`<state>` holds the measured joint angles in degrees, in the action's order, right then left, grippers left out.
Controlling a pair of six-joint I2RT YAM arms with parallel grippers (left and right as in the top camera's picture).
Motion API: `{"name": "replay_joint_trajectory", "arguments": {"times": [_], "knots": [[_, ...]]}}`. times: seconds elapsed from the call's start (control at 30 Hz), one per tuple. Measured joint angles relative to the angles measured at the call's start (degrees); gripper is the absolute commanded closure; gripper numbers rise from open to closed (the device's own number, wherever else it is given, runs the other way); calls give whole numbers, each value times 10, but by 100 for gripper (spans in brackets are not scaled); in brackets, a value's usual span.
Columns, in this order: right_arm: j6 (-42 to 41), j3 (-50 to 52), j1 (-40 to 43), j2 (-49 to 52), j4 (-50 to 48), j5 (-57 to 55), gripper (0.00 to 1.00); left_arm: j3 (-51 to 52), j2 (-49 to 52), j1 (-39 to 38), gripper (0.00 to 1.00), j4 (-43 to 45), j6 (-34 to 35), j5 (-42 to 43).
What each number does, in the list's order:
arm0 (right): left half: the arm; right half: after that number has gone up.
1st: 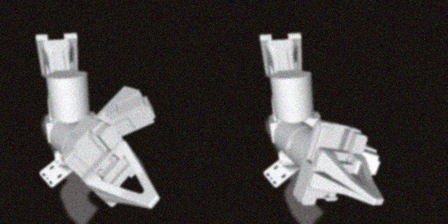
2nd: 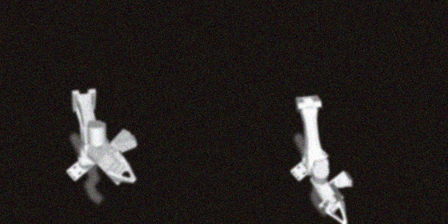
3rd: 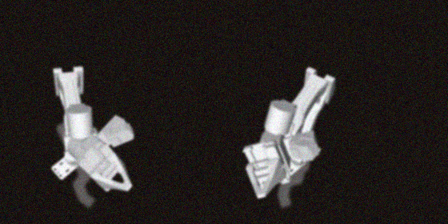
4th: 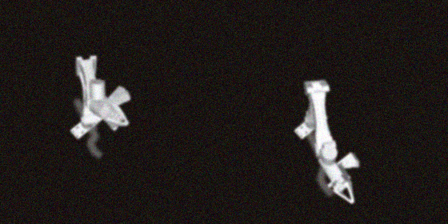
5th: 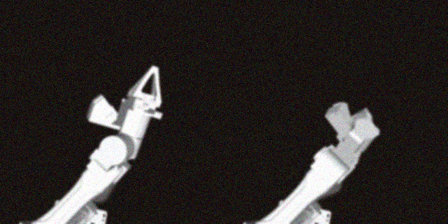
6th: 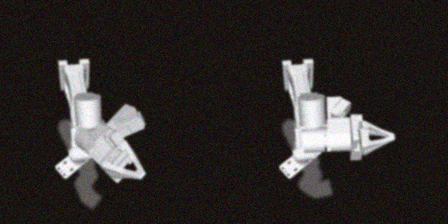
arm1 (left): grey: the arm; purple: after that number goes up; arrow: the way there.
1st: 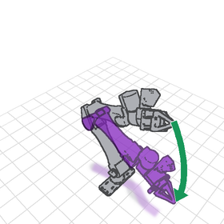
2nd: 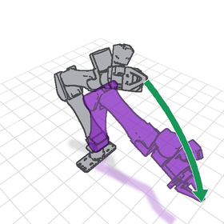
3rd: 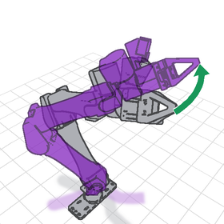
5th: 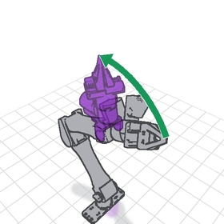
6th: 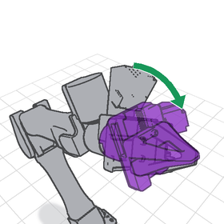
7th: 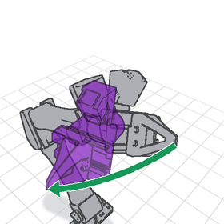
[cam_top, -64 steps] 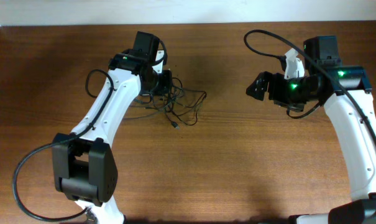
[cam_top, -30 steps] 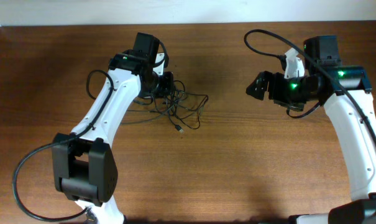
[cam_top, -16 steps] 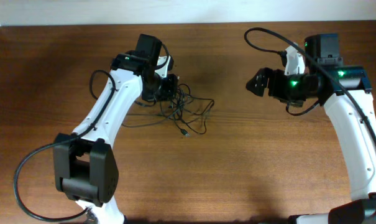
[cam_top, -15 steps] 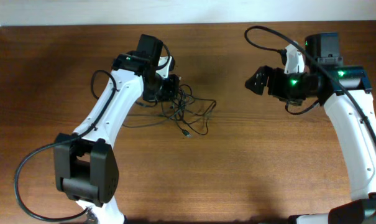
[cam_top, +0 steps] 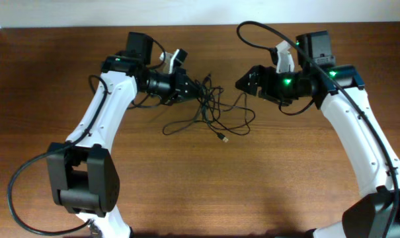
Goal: Untangle cables
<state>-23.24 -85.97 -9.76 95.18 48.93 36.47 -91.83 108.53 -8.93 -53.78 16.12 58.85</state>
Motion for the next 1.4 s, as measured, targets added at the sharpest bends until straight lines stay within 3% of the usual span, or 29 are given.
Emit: {"name": "replay_joint_trajectory", "arguments": {"times": [0.07, 0.13, 0.2, 0.27, 0.37, 0.47, 0.57, 0.67, 0.77, 0.83, 0.87, 0.93, 1.0, 1.1, 1.13, 1.17, 1.2, 1.23, 1.27, 1.4], "knots": [[-3, 1, -13, 7, -25, 14, 19, 0, 0, 11, 100, 6, 0, -4], [-10, 1, -38, 12, -68, 35, 20, 0, 0, 5, 100, 9, 0, -67], [-40, 1, -64, 13, -75, -7, 24, 0, 0, -7, 100, 9, 22, -165], [-80, 1, -92, 14, -92, -58, 30, 0, 0, -8, 100, 9, 30, -197], [-144, 0, -132, 37, -129, -106, 32, 0, 0, -8, 100, 9, 34, -215], [-170, 0, -140, 97, -133, -116, 42, 0, 0, -8, 100, 10, 34, -216], [-176, 0, -140, 120, -144, -113, 60, 0, 0, -8, 100, 10, 34, -216], [-189, 0, -144, 129, -138, -107, 96, 1, 0, -8, 100, 43, 34, -182], [-187, -5, -133, 131, -105, -83, 96, 1, -1, 1, 96, 56, 3, -151], [-136, -17, -103, 124, -84, -19, 96, 7, -29, 20, 96, 44, -31, -172], [-96, -14, -71, 97, -23, -35, 96, 8, -51, 32, 89, 41, -38, -212], [-54, -8, -14, 84, 17, -73, 96, 3, -105, 96, 66, 39, -45, -318], [-27, -2, 4, 45, 36, -87, 96, 1, -112, 100, 61, 24, -61, -387], [-7, -2, 3, 15, 46, -92, 96, 1, -112, 98, 55, 15, -71, -399], [-5, -3, 3, 15, 57, -93, 89, 1, -112, 97, 54, 8, -72, -399], [-2, -12, 3, 14, 97, -95, 60, 1, -112, 97, 52, -3, -83, -385], [6, -16, 3, 13, 99, -97, 44, 1, -112, 94, 53, -5, -93, -367], [7, -22, 4, 13, 120, -117, 19, 1, -112, 85, 55, -5, -98, -356], [3, -24, 6, 11, 142, -158, 2, 1, -112, 50, 59, -9, -108, -343], [-37, -26, 31, 10, 199, -293, 1, 1, -83, -56, 69, -19, -115, -355]]}}
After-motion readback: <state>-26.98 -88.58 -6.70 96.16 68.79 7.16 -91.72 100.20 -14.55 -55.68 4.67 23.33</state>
